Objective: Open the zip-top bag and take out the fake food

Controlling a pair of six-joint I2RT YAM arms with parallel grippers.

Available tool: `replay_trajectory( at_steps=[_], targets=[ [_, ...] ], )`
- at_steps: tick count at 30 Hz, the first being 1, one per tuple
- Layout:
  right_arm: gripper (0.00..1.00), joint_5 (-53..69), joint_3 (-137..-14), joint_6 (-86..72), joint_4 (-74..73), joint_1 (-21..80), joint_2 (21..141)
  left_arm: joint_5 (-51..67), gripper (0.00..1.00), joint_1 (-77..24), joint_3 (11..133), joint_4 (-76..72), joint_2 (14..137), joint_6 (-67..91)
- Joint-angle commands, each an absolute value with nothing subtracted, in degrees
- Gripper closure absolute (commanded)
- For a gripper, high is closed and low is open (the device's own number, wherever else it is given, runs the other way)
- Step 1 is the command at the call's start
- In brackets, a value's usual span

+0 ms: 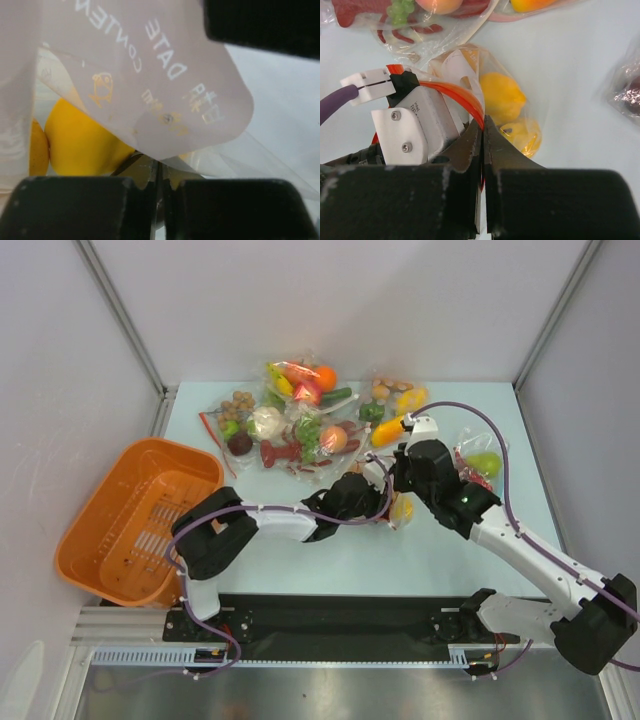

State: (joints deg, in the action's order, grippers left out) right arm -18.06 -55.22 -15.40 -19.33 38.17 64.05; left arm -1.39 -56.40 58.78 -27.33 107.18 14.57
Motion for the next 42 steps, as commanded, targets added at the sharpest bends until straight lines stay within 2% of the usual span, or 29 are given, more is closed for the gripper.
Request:
replay_trajectory(
  at_steps=[1, 3, 9, 10, 12, 13, 15, 16, 21, 25, 34, 42],
  targets=[
    [1.00, -12.57, -54.14, -16.96, -18.19, 38.41, 63.63, -1.84, 0.95, -57.66, 58.10, -34.45, 103.45, 13.89],
    [1.00, -12.31, -53.88, -16.96, -18.19, 37.89, 63.37, -2.63, 1.00, -57.66, 57.31, -33.84, 102.22, 13.45],
    [1.00, -12.13, -53.44, -16.61, -18.54, 36.48, 62.84, -3.69, 1.00, -57.57, 54.67, -32.96, 99.15, 12.13],
    [1.00, -12.30, -53.35, -16.52, -18.63, 36.21, 62.75, -3.78, 0.98, -57.66, 54.67, -32.96, 99.14, 12.13],
    [1.00, -12.30, -53.44, -16.52, -18.98, 35.95, 62.67, -5.17, 0.86, -57.66, 56.06, -30.08, 99.49, 12.65],
    [1.00, -12.22, -53.52, -16.52, -19.16, 35.77, 62.58, -6.75, 0.70, -57.66, 56.86, -28.49, 100.28, 12.57],
    [1.00, -11.95, -53.53, -16.44, -19.25, 35.68, 62.31, -8.61, 0.61, -57.74, 58.35, -23.74, 100.72, 11.87],
    [1.00, -11.95, -53.53, -16.35, -19.25, 35.60, 62.05, -10.27, 0.51, -57.74, 58.01, -22.25, 100.72, 11.69],
    [1.00, -10.73, -52.91, -16.79, -18.29, 35.42, 62.67, -13.01, 0.37, -57.83, 56.60, -20.30, 100.81, 10.90],
    [1.00, -10.11, -52.91, -17.05, -17.84, 35.42, 63.46, -12.31, 0.32, -57.83, 57.30, -19.69, 102.13, 11.25],
    [1.00, -10.20, -52.56, -16.96, -17.75, 35.33, 63.54, -14.76, 0.25, -58.53, 61.87, -8.97, 103.80, 13.01],
    [1.00, -9.84, -52.56, -16.96, -17.40, 35.24, 64.07, -13.01, 0.25, -59.68, 61.44, -5.89, 104.24, 14.06]
  ],
)
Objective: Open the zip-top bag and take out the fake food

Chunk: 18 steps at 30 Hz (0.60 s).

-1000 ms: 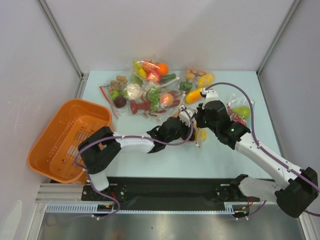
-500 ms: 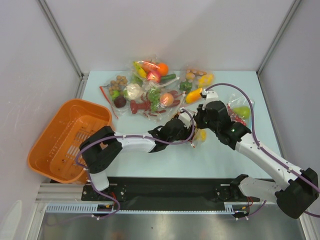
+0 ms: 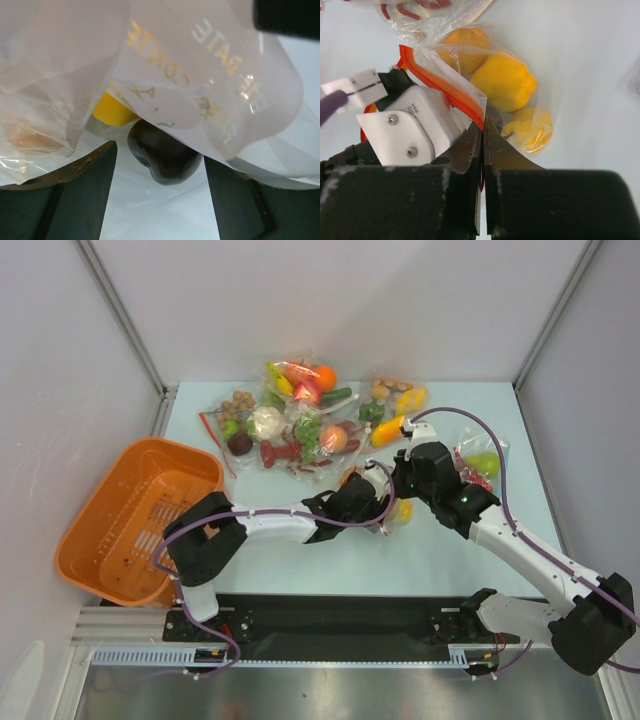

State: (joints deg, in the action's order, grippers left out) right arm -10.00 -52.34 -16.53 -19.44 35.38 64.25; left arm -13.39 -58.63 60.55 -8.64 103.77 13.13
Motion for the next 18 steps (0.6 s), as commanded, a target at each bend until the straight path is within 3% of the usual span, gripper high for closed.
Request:
replay_trajectory(
  at_steps=[1, 11, 14, 18],
  targets=[
    [1.00, -9.84, -52.56, -17.05, -17.23, 35.24, 64.07, -13.01, 0.24, -60.03, 61.52, -5.63, 104.59, 14.06],
    [1.00, -9.14, -52.38, -17.05, -16.88, 35.16, 64.42, -14.06, 0.25, -60.56, 64.42, -4.31, 108.45, 13.62],
    [1.00, -9.14, -52.38, -16.96, -16.88, 35.16, 64.51, -14.33, 0.38, -60.47, 65.04, -4.22, 109.07, 13.36],
    [1.00, -9.49, -52.03, -16.88, -17.05, 34.98, 64.51, -13.80, 0.64, -60.56, 64.34, -4.83, 108.20, 12.75]
  ],
)
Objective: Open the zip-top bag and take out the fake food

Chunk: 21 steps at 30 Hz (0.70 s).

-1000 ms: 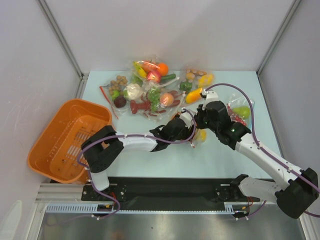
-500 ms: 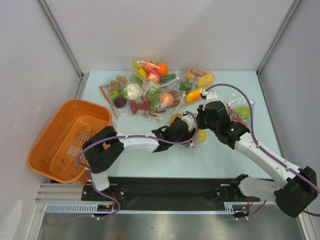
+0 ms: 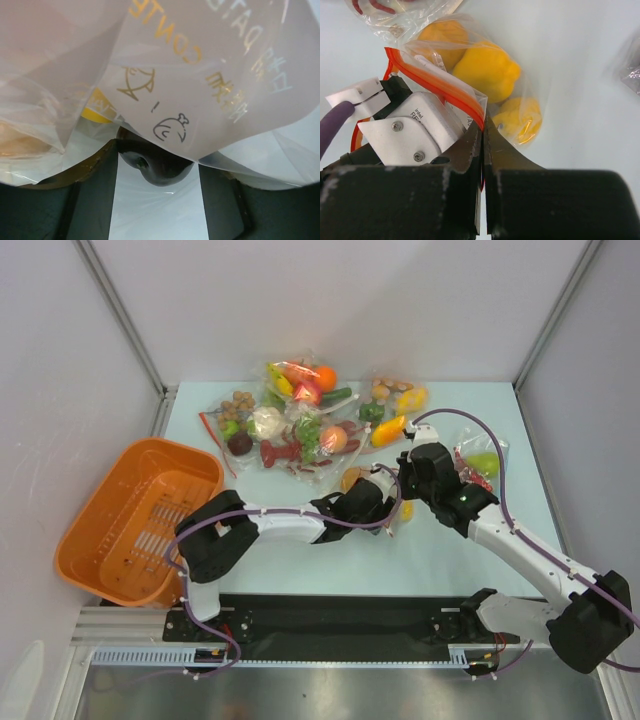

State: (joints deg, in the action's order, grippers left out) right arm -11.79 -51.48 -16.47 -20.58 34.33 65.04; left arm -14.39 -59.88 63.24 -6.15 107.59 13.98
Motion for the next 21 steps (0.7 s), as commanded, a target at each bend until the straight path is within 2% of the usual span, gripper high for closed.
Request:
replay_trajectory(
  at_steps=[1, 3, 7, 21],
  targets=[
    [1.00, -9.49, -52.03, -16.79, -17.14, 35.07, 64.51, -13.62, 0.68, -60.56, 63.99, -5.01, 106.80, 12.66],
    [1.00, -9.67, -51.86, -16.79, -17.23, 35.07, 64.60, -13.45, 0.75, -60.47, 62.85, -5.45, 104.95, 12.66],
    [1.00, -9.75, -51.77, -16.70, -17.23, 34.98, 64.60, -13.09, 0.76, -60.56, 61.17, -6.59, 98.72, 12.83],
    [1.00, -11.25, -51.50, -16.26, -18.63, 34.98, 63.37, -15.03, 0.77, -60.47, 61.96, -3.96, 89.93, 12.22]
  ],
)
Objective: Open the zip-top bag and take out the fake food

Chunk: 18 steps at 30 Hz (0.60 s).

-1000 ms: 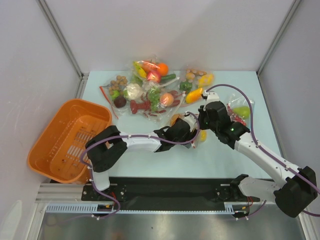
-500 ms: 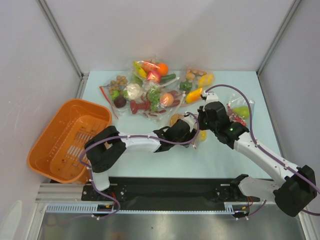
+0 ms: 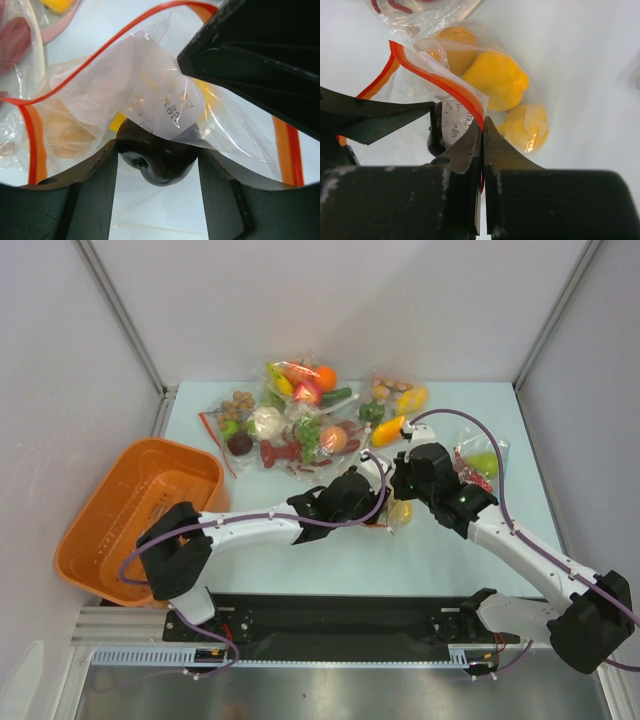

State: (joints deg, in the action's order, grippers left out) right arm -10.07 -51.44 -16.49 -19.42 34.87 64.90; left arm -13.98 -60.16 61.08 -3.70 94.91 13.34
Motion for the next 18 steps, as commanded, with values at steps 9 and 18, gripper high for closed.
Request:
replay_trajectory(
  at_steps=[9, 18],
  targets=[
    [1.00, -11.34, -51.24, -16.43, -18.81, 34.89, 63.11, -12.57, 0.77, -60.38, 60.38, -6.23, 83.32, 12.22],
    [1.00, -11.69, -50.54, -16.35, -19.60, 34.89, 61.79, -13.80, 0.78, -59.15, 59.15, -9.84, 80.07, 13.36]
  ],
)
